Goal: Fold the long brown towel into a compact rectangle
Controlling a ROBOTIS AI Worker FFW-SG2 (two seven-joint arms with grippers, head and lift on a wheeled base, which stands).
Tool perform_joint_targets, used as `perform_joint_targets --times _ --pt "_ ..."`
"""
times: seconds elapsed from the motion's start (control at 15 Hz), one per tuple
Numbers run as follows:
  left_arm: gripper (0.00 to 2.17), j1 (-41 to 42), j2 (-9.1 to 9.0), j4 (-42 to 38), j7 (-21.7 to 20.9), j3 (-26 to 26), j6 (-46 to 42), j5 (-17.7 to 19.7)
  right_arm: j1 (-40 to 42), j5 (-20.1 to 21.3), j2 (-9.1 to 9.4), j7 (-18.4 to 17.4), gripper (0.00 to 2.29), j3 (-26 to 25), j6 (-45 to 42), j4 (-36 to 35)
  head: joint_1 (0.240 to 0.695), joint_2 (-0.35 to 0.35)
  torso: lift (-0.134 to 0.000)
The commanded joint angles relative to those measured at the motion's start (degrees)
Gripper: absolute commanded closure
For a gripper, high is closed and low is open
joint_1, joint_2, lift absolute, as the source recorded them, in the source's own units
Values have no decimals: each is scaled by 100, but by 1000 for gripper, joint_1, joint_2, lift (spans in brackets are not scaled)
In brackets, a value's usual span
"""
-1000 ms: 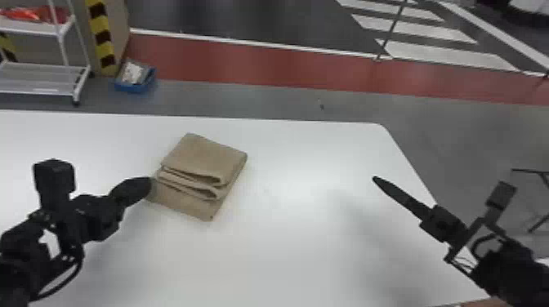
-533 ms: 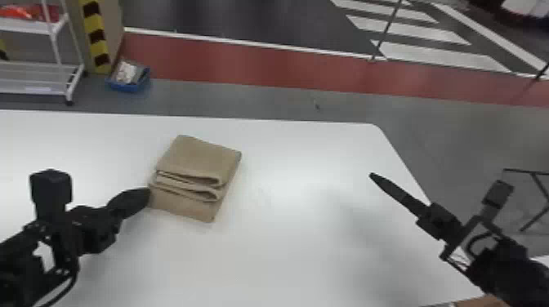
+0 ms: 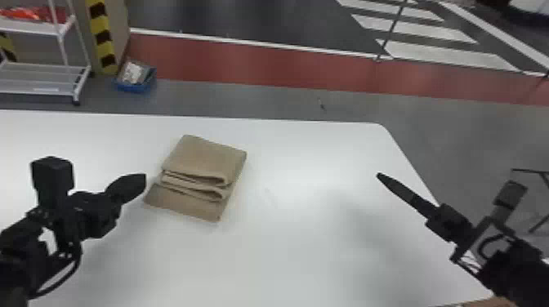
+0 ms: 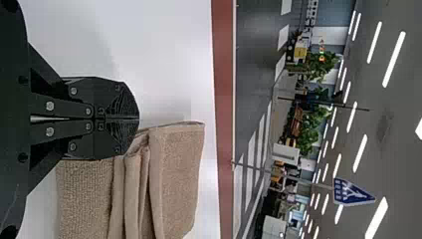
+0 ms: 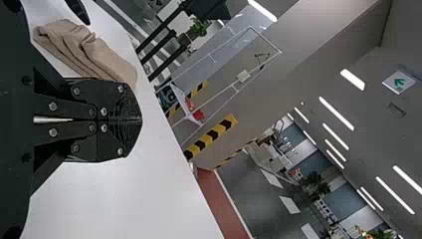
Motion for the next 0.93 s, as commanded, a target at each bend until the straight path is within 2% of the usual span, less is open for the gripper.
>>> perform_joint_targets --times 0.0,0.33,0.53,0.87 --pt "1325 50 29 20 -34 -11 18 -14 27 -56 0 7 2010 -59 43 -80 695 -253 -123" --pt "1325 340 11 -138 -104 -37 176 12 36 -118 -9 16 2010 -76 96 -142 695 -261 -123" --pt "1325 665 -15 -542 -183 -81 211 135 36 -118 -26 16 2010 -103 96 -142 695 -274 -123" --pt "1325 990 -42 -1158 -201 -283 545 293 -17 -118 -70 33 2010 -94 96 -63 695 -340 -123"
